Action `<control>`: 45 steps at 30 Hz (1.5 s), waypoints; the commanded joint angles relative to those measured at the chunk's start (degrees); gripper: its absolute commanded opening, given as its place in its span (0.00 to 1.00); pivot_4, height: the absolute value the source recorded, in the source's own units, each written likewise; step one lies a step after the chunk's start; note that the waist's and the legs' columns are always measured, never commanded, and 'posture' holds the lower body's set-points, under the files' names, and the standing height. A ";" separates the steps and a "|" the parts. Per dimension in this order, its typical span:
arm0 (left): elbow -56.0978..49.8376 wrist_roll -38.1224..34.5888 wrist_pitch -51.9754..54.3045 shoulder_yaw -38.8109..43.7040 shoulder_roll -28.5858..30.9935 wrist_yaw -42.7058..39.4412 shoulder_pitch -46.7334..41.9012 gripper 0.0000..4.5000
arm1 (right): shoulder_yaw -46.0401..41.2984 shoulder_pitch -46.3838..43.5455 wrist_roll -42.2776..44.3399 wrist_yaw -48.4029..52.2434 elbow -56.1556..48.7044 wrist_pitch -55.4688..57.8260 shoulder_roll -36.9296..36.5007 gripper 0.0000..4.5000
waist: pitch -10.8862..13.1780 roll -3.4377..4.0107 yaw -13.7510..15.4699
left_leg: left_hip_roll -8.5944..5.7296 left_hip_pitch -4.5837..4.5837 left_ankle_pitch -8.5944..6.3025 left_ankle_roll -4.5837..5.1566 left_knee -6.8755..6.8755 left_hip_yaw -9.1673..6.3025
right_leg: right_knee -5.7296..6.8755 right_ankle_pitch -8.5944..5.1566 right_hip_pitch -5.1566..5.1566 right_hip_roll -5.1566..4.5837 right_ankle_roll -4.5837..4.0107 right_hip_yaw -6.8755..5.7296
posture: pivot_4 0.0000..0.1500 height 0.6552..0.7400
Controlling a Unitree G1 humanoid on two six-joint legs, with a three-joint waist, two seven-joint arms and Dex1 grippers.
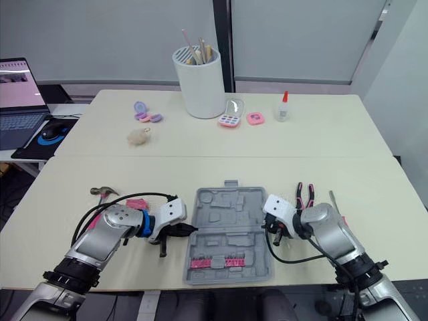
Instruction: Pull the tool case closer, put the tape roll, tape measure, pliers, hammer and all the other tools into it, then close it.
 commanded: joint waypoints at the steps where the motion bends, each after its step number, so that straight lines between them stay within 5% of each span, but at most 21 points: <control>1: -1.56 0.11 -1.09 -2.17 -0.62 -1.35 1.13 0.00 | 1.58 0.28 2.83 1.08 -4.71 0.55 0.14 0.01 | 0.00 0.00 -0.07 | 0.00 0.00 0.00 0.00 0.00 0.00 | 0.00 0.00 0.00 0.00 0.00 0.00 | 1.00 0.97; 45: -5.93 0.76 -1.70 -2.38 5.81 -5.11 7.71 0.00 | 7.79 0.68 6.24 2.31 -5.95 -0.71 -4.07 0.01 | -0.07 0.02 -0.27 | 0.13 0.07 0.00 0.01 0.01 -0.04 | 0.00 -0.01 0.02 0.37 0.00 0.06 | 1.00 0.97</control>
